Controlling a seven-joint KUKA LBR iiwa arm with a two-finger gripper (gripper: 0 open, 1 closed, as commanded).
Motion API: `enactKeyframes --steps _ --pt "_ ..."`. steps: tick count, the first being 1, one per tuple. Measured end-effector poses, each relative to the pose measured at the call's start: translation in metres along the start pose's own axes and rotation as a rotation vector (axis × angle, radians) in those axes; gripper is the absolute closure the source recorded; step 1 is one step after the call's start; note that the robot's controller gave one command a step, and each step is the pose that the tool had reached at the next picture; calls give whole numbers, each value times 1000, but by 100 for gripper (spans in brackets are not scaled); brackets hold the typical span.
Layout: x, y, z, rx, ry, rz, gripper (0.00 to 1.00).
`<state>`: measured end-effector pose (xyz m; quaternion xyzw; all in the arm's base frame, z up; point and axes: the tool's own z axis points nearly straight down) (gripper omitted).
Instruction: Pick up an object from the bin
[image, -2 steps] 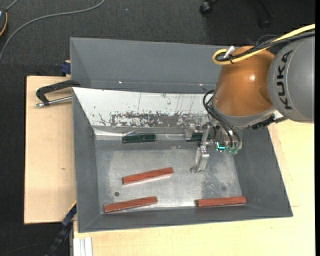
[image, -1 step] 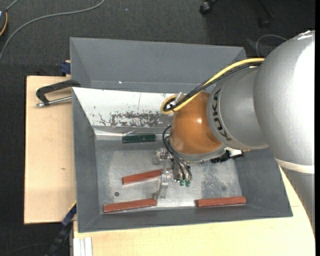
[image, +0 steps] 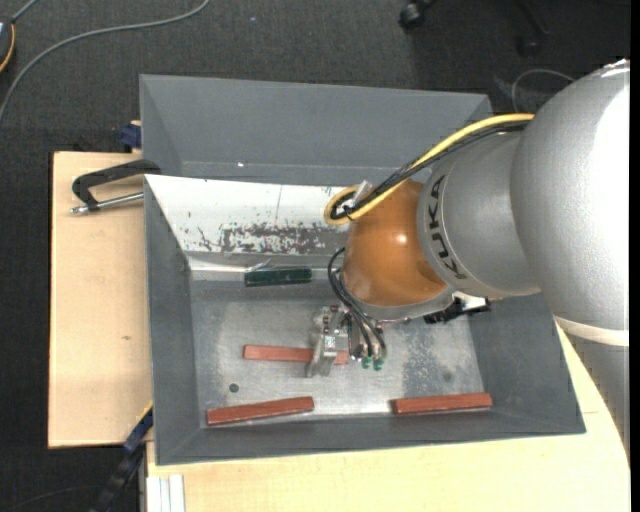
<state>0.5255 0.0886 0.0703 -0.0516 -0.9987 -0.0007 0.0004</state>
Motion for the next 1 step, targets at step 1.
enactKeyframes --steps 1 --pt "6 13 -147 -4 -14 -12 100"
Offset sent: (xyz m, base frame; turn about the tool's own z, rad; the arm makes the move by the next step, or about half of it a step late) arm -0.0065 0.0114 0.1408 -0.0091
